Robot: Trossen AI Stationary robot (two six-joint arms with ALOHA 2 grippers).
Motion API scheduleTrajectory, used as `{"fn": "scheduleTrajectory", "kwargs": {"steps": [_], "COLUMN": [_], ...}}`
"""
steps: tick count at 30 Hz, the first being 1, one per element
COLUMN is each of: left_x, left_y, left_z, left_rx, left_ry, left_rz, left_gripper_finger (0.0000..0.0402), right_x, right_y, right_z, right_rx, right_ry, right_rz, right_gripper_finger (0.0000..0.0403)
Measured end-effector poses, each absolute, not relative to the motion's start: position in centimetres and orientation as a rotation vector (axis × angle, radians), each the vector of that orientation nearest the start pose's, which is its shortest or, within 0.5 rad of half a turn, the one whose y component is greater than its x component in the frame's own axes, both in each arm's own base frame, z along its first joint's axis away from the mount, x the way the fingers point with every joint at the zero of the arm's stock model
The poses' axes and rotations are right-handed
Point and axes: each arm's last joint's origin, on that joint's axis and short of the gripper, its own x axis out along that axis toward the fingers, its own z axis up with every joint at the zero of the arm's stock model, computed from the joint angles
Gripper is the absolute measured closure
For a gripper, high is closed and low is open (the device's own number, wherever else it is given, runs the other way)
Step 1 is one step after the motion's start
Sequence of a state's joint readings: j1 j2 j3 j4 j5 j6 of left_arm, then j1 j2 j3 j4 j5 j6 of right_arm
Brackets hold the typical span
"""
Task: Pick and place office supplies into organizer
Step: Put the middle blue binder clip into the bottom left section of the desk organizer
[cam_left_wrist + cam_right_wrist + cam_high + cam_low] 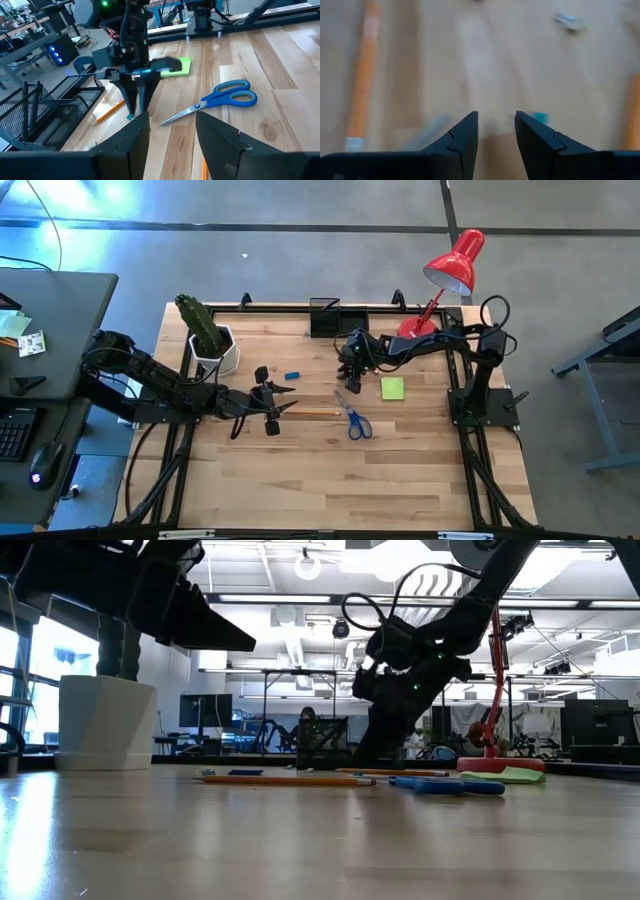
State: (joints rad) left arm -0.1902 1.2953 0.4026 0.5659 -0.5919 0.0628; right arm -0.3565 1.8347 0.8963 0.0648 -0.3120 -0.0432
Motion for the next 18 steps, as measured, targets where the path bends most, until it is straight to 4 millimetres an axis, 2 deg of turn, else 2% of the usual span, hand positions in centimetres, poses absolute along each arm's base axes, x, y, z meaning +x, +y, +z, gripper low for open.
{"fn": "scheduleTrajectory", "kwargs": {"steps": [3,6,10,18], "left_x": [23.4,23.4,23.4,23.4], "left_y": [-2.9,-2.9,-2.9,-2.9], "left_z": [17.5,17.5,17.5,17.4], "left_rx": [0.187,0.186,0.186,0.189], "left_ry": [0.317,0.316,0.317,0.327], "left_rz": [0.389,0.389,0.389,0.388], "left_gripper_finger": [0.0252,0.0252,0.0252,0.0252], "right_x": [32.5,32.5,32.2,31.7], "right_y": [-11.0,-11.0,-11.8,-12.6], "right_z": [12.5,12.7,12.5,12.3], "right_rx": [0.276,0.223,0.124,0.179], "right_ry": [0.810,0.808,0.850,0.868], "right_rz": [0.011,-0.001,-0.141,-0.120], "right_gripper_finger": [0.0279,0.0279,0.0279,0.0279]}}
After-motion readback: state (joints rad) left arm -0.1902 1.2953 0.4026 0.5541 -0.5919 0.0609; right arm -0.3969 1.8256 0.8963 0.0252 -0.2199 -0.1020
